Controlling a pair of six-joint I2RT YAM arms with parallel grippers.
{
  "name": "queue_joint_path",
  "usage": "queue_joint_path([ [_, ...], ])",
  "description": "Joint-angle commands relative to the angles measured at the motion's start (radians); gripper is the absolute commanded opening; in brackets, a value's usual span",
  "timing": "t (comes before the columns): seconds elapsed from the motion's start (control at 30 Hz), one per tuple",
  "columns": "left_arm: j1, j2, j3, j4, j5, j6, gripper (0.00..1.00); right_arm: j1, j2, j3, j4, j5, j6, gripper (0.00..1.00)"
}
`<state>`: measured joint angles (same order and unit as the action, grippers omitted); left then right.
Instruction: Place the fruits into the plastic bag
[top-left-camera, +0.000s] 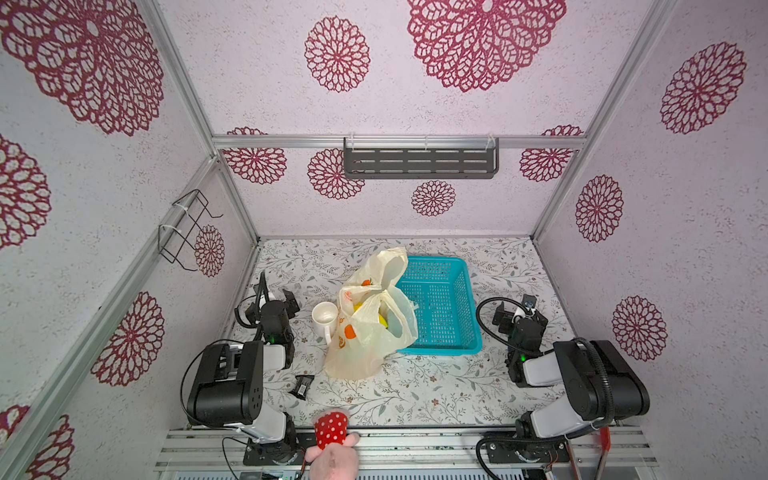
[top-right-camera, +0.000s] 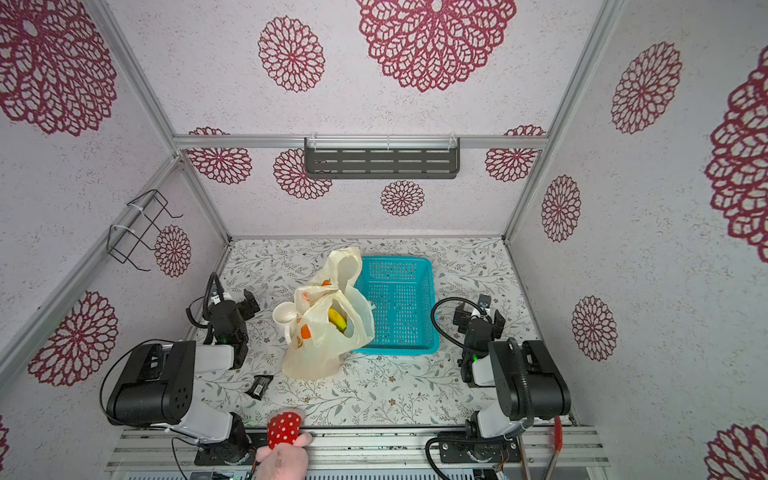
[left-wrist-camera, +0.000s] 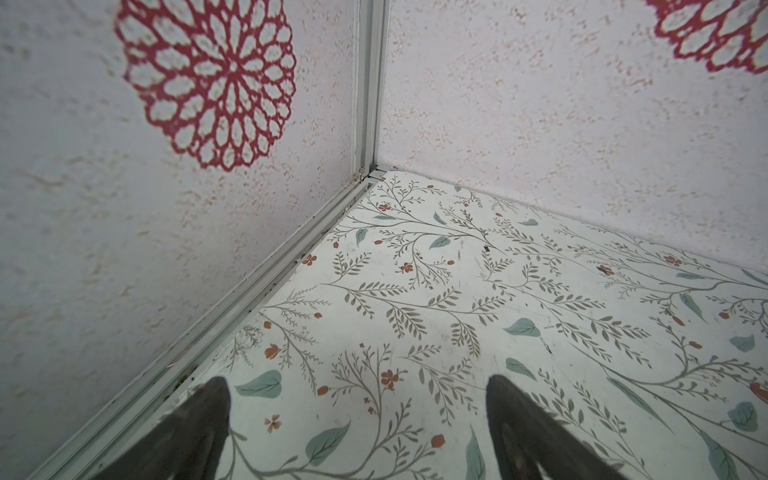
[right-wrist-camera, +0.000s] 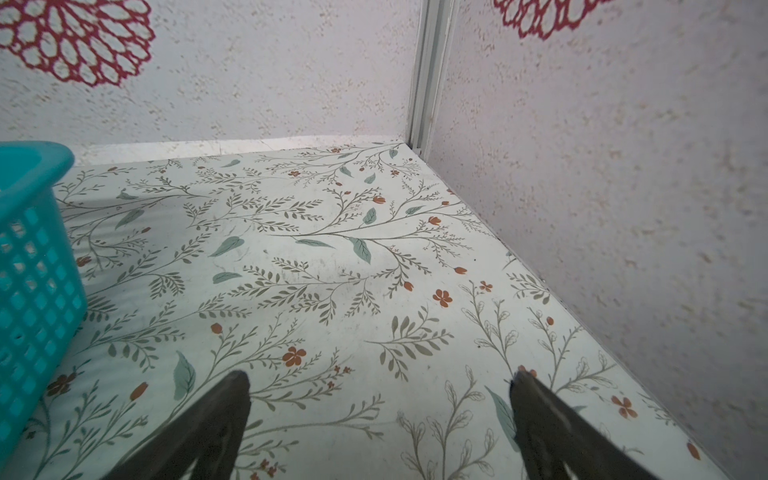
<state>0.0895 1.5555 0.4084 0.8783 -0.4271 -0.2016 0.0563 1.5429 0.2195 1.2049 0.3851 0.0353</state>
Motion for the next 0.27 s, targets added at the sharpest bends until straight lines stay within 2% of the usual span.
queue_joint_path([
  [0.0, 0.000, 0.008, 0.008, 0.021, 0.005, 0.025, 0.97, -0.009, 0.003, 0.032, 0.016, -0.017, 0.006, 0.99],
  [0.23, 0.000, 0.007, 0.008, 0.023, 0.005, 0.025, 0.97, -0.010, -0.006, 0.022, 0.026, -0.025, 0.008, 0.99],
])
